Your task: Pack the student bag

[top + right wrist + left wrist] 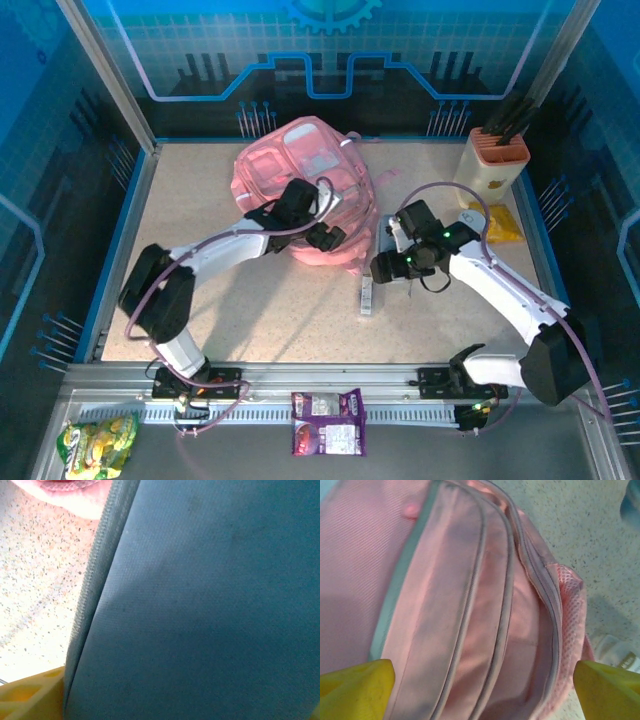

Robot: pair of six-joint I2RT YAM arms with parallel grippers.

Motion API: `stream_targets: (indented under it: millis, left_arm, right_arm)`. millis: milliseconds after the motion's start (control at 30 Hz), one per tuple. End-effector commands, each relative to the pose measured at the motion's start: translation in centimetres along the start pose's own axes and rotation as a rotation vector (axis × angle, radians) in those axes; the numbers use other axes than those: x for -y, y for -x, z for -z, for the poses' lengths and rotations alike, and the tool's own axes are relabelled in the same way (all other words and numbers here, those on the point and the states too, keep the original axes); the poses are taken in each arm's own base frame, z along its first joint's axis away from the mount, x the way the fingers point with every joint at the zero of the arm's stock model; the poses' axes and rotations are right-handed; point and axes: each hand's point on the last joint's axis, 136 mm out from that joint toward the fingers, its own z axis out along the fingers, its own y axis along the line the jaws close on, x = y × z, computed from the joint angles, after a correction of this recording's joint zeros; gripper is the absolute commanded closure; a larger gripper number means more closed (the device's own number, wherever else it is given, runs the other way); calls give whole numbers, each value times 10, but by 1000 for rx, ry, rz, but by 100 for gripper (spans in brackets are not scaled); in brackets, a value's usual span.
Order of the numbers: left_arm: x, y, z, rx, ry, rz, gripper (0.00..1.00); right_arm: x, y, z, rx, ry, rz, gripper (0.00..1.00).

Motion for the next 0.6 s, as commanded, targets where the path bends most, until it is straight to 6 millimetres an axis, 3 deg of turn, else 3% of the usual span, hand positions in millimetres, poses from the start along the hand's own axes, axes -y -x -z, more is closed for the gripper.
stream_targets:
  millis: [0,133,200,567]
  left_arm:
    - [-12,10,-16,-25,54,-128,7]
    - [-30,15,-33,-45,143,-146,9]
    - [-33,15,-39,-56,151,-155,14]
    - [-48,16,-46,-89,133,-115,73]
  right_arm:
    - [-2,-4,3,-20,79,-23,19]
    - [1,0,4,-3,85,-36,20]
    - [3,1,4,-2,87,-43,21]
    - [7,8,9,12,77,-32,25]
